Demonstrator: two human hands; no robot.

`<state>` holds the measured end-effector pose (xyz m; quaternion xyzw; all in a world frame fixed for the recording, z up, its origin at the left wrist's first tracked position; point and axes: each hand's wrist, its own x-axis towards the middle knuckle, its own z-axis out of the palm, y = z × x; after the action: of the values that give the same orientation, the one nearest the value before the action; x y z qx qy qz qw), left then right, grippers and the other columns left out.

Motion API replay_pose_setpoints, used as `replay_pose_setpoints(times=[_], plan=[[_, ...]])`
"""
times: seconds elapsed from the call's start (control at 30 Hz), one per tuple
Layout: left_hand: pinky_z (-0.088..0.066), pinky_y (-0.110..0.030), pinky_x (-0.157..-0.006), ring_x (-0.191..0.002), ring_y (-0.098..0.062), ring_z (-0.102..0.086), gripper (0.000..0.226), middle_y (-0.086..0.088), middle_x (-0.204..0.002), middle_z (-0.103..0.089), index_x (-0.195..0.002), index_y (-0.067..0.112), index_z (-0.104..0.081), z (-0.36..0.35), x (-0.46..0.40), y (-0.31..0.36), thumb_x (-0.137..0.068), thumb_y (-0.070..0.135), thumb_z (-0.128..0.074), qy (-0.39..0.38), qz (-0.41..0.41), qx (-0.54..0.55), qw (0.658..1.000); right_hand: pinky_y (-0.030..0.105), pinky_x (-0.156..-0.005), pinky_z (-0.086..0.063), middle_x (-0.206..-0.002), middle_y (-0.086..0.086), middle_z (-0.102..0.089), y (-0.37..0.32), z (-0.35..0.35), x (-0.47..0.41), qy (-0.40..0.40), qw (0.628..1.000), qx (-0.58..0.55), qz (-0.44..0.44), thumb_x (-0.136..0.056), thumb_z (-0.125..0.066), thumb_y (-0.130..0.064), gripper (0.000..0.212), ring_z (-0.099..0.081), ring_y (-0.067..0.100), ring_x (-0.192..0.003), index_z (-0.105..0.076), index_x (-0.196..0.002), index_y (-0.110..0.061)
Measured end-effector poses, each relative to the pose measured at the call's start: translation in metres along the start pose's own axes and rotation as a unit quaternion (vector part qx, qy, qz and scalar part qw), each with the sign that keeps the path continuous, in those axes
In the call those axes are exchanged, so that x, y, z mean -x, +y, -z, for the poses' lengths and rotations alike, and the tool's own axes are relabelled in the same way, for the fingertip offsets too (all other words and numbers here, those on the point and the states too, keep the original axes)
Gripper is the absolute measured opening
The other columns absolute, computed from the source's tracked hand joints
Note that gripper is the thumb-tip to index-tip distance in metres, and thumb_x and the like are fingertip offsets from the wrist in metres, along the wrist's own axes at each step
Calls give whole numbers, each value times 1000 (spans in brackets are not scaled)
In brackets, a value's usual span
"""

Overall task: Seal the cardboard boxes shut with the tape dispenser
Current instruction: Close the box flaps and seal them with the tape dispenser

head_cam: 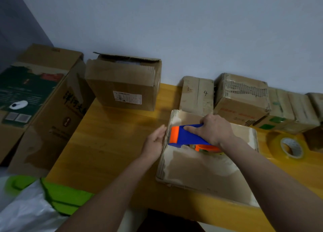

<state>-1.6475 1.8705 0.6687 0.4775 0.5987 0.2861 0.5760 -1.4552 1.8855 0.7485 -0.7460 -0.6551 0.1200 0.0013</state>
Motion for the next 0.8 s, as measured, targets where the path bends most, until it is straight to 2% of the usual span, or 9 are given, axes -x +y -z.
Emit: replay_pose_setpoints(times=[0.1, 0.17, 0.3, 0.43, 0.53, 0.67, 0.8], plan=[[-46, -37, -101, -129, -13, -43, 72, 6, -149, -33, -152, 32, -18, 1, 19, -8, -95, -2, -44, -104, 13, -25, 994, 27, -52, -35, -62, -4, -54, 1, 2, 0, -10, 1000, -12, 0, -74, -51, -78, 60, -52, 13, -61, -56, -65, -19], [-48, -42, -99, -128, -16, -43, 72, 8, -147, -32, -151, 40, -13, 1, 24, -11, -97, 9, -49, -121, 23, -40, 992, 26, -50, -33, -62, -5, -53, 2, 4, 1, -12, 1000, -20, 1, -74, -52, -77, 58, -50, 11, -60, -56, -67, -20], [-39, -46, -108, -138, -18, -35, 52, 2, -155, -30, -150, 33, -24, -7, 22, -11, -103, 21, -41, -50, 3, -21, 999, 27, -53, -37, -63, -5, -55, 4, 5, 3, -15, 999, -36, 10, -75, -52, -76, 56, -55, 14, -64, -58, -67, -22], [-44, -46, -103, -130, -17, -45, 44, -1, -148, -41, -147, 32, -35, -20, 24, -16, -103, 26, -40, 17, 18, 33, 999, 28, -54, -38, -63, -5, -56, 8, 6, 5, -16, 999, -38, 17, -75, -53, -75, 56, -56, 13, -64, -61, -69, -20], [-48, -46, -100, -125, -18, -51, 41, -1, -144, -47, -142, 33, -43, -18, 23, -17, -102, 24, -44, 23, 36, 66, 997, 27, -51, -39, -62, -5, -57, 10, 7, 8, -29, 998, -41, 32, -75, -53, -75, 57, -55, 10, -61, -63, -70, -19], [-48, -44, -99, -121, -22, -54, 42, 5, -141, -50, -137, 34, -49, -19, 24, -15, -99, 18, -50, 37, 39, 76, 996, 30, -55, -46, -63, -1, -62, 32, 16, 14, -54, 998, -38, 11, -73, -53, -76, 60, -59, 13, -61, -64, -67, -17], [-48, -34, -99, -118, -13, -54, 39, 2, -137, -55, -135, 25, -55, -21, 24, -14, -98, 12, -51, 45, 15, 88, 995, 27, -51, -42, -58, -2, -62, 74, 26, 25, -73, 997, -31, -27, -68, -51, -81, 64, -60, 14, -57, -64, -64, -19]])
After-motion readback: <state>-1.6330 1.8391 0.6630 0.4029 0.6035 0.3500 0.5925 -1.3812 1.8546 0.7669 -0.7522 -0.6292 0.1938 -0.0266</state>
